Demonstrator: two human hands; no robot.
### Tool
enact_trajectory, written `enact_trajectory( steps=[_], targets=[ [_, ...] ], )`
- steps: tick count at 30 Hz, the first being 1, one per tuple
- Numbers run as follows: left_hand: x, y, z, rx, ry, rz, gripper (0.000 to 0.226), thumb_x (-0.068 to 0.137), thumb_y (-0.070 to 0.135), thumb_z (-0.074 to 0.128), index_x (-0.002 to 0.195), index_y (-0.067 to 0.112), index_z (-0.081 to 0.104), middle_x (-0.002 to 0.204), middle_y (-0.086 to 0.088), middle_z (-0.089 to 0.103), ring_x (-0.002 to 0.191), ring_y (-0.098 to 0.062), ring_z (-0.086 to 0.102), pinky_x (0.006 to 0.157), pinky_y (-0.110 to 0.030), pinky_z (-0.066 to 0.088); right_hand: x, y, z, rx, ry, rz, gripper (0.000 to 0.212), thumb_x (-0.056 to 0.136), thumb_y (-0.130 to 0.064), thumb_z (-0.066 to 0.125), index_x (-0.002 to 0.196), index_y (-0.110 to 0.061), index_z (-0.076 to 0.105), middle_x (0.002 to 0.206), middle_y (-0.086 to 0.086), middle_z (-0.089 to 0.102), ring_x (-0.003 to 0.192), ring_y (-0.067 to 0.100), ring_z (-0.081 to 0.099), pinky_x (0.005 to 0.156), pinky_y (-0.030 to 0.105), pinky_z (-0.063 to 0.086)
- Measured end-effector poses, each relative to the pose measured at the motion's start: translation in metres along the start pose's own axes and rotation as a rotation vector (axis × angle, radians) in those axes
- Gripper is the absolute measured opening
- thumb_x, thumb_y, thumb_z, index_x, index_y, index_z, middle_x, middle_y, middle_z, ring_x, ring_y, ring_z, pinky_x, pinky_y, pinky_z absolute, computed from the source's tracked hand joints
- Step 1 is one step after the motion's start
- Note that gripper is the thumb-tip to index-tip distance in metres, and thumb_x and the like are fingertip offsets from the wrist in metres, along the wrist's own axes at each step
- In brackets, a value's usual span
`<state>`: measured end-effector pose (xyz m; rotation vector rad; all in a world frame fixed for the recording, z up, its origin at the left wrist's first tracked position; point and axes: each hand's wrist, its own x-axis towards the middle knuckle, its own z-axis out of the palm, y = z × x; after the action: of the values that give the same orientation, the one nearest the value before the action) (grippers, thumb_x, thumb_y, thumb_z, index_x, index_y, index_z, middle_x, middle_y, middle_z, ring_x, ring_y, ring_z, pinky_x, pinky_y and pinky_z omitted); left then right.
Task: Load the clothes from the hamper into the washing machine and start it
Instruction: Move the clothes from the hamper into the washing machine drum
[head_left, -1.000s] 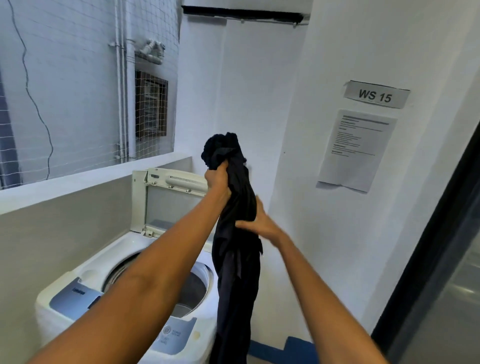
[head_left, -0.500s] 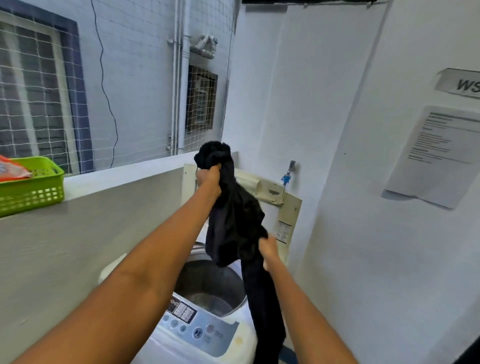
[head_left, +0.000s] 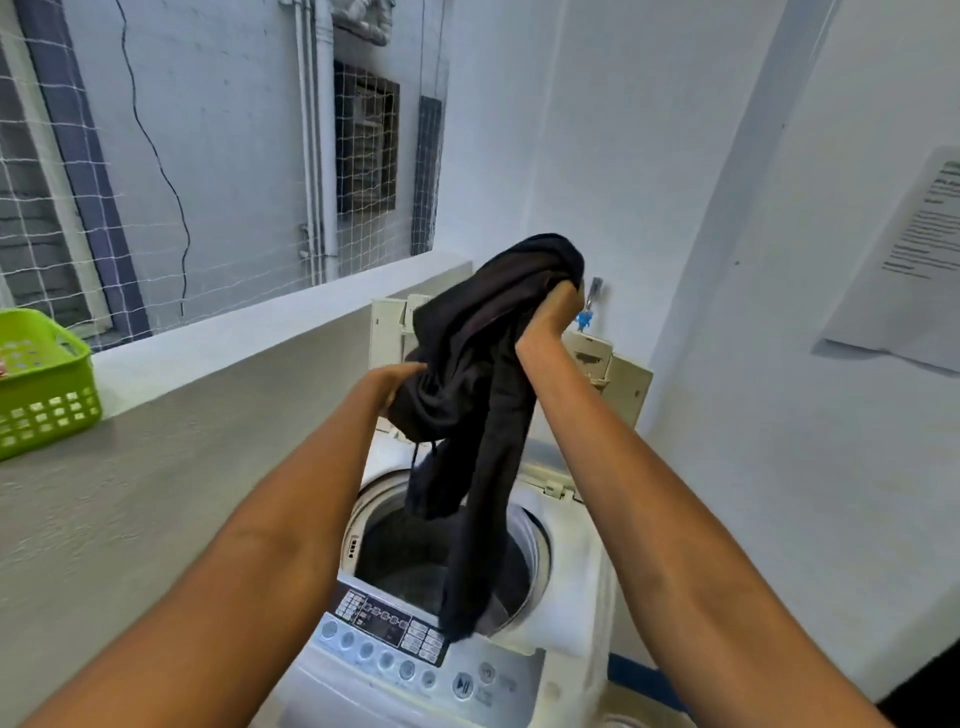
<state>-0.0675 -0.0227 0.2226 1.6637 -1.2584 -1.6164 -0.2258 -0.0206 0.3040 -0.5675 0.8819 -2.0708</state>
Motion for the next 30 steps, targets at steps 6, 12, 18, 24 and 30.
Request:
enact_trajectory(
  steps=[6, 12, 18, 24, 30],
  targets=[
    [0.042, -0.036, 0.005, 0.586, -0.081, -0.146, 0.033, 0.102, 0.017, 0.029, 0.103, -0.010, 0.047, 0.124, -0.018, 0.045, 0.097, -0.030, 0.051, 0.090, -0.039, 0.036, 0.009, 0.070, -0.055, -1.324, -0.404, -0.300, 0.035, 0.077, -0.002, 0.043, 0.105, -0.012, 0.063, 0.108, 0.014, 0.067, 0.100, 0.031, 0.061, 0.075, 0.030, 0.043],
    [0.104, -0.075, -0.008, 0.416, -0.220, 0.060, 0.072, 0.075, 0.002, 0.056, 0.142, 0.017, 0.033, 0.141, -0.006, 0.044, 0.121, -0.026, 0.047, 0.089, -0.037, 0.040, 0.021, 0.142, -0.094, -1.559, -0.529, 0.004, 0.043, 0.084, 0.002, 0.041, 0.124, -0.012, 0.047, 0.120, 0.020, 0.058, 0.109, 0.037, 0.055, 0.081, 0.034, 0.044],
    [0.152, -0.121, 0.005, 0.393, -0.143, 0.263, 0.047, 0.078, 0.005, 0.069, 0.118, 0.023, 0.052, 0.103, -0.010, 0.066, 0.073, -0.020, 0.063, 0.059, -0.035, 0.055, 0.015, 0.212, -0.120, -1.297, -0.607, 0.272, 0.052, 0.075, 0.013, 0.057, 0.125, -0.002, 0.054, 0.117, 0.012, 0.059, 0.105, 0.018, 0.054, 0.086, 0.024, 0.040],
    [0.199, -0.179, 0.032, 0.081, 0.434, 0.204, 0.026, 0.082, -0.002, 0.049, 0.097, 0.009, 0.069, 0.094, -0.015, 0.068, 0.091, -0.029, 0.063, 0.073, -0.028, 0.041, 0.016, 0.261, -0.173, -1.403, -0.708, 0.449, 0.052, 0.087, 0.001, 0.056, 0.136, -0.010, 0.044, 0.129, 0.013, 0.049, 0.103, 0.023, 0.053, 0.088, 0.032, 0.044],
    [0.235, -0.229, 0.064, 0.142, 0.200, -0.092, 0.042, 0.084, -0.003, 0.050, 0.127, 0.000, 0.049, 0.137, -0.024, 0.032, 0.118, -0.037, 0.045, 0.099, -0.031, 0.037, 0.002, 0.316, -0.231, -1.478, -0.626, 0.600, 0.049, 0.090, 0.000, 0.045, 0.137, -0.010, 0.042, 0.136, 0.017, 0.042, 0.094, 0.017, 0.047, 0.067, 0.015, 0.039]
  ],
)
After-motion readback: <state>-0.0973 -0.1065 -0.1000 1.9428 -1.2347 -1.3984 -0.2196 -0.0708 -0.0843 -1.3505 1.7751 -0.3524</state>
